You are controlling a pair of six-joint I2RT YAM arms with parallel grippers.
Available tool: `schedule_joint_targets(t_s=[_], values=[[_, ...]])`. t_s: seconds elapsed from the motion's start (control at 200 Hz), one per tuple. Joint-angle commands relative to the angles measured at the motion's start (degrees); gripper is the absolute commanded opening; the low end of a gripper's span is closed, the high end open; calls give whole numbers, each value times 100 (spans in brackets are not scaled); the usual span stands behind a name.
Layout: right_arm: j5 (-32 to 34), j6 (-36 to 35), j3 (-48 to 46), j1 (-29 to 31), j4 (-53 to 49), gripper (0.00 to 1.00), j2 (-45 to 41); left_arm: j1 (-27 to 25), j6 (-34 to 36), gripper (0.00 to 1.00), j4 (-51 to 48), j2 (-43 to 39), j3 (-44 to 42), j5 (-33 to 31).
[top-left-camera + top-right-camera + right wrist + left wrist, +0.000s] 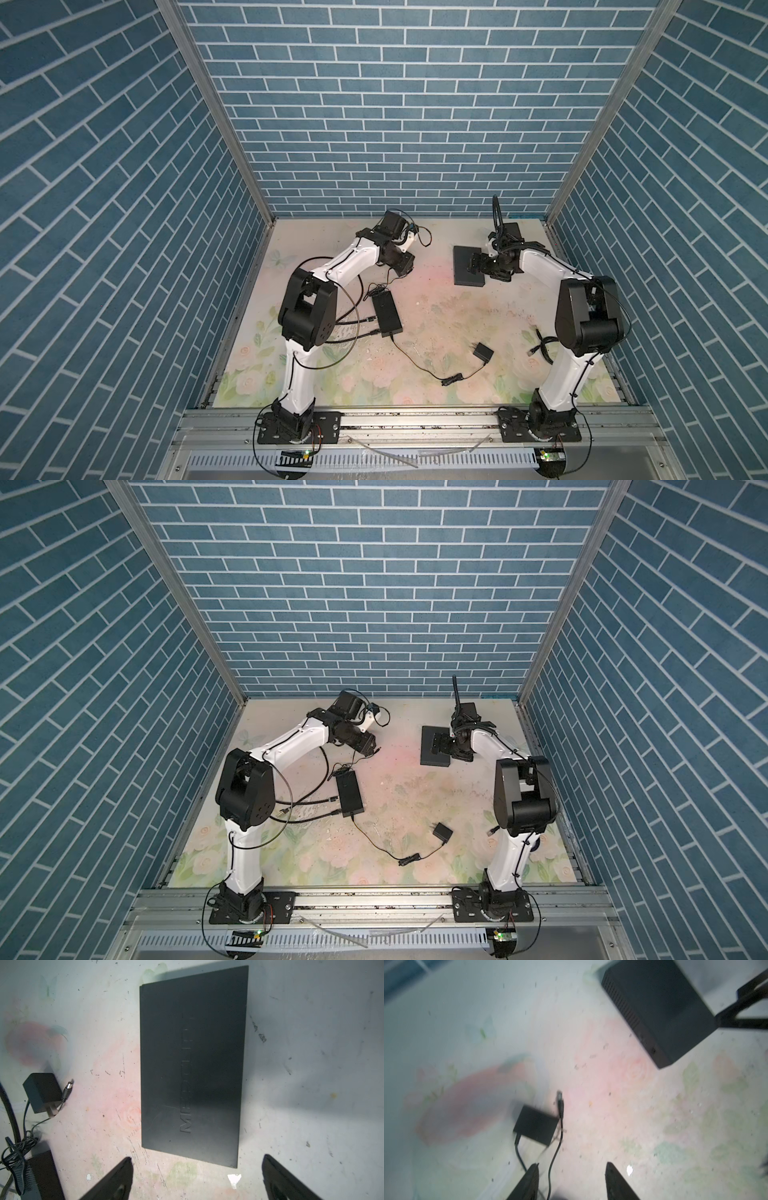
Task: Insert the plug into the switch port
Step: 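Grasp the barrel plug on the adapter cable with the left gripper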
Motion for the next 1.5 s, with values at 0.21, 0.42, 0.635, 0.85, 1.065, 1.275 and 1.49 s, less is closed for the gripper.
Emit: schedule_joint_targets(t_s=[0.21, 0.42, 0.635, 0.85, 1.065, 1.275, 1.49], values=[[-169, -143, -295, -76, -36, 96, -305, -170, -730, 48, -552, 1620, 1459, -961], [-195, -135, -236, -97, -34, 95, -284, -228, -536, 43, -894, 2100, 1876, -1015], [-204, -134, -191, -98, -75, 95, -316, -226, -321, 32, -1560, 2423, 2365, -1032], [-200, -126, -184, -102, -76, 95, -316, -228, -39, 47, -1599, 1989, 2142, -711], [-213, -99, -248, -100, -58, 94, -358, -218, 455, 49, -1912, 1916, 2440, -377], [-169, -139, -351, -112, -75, 94, -438, -165, 1070, 46, -2549, 2265, 2929, -53], [-173, -150, -373, -121, -75, 94, -438, -147, 1707, 39, -3161, 2555, 3399, -202]])
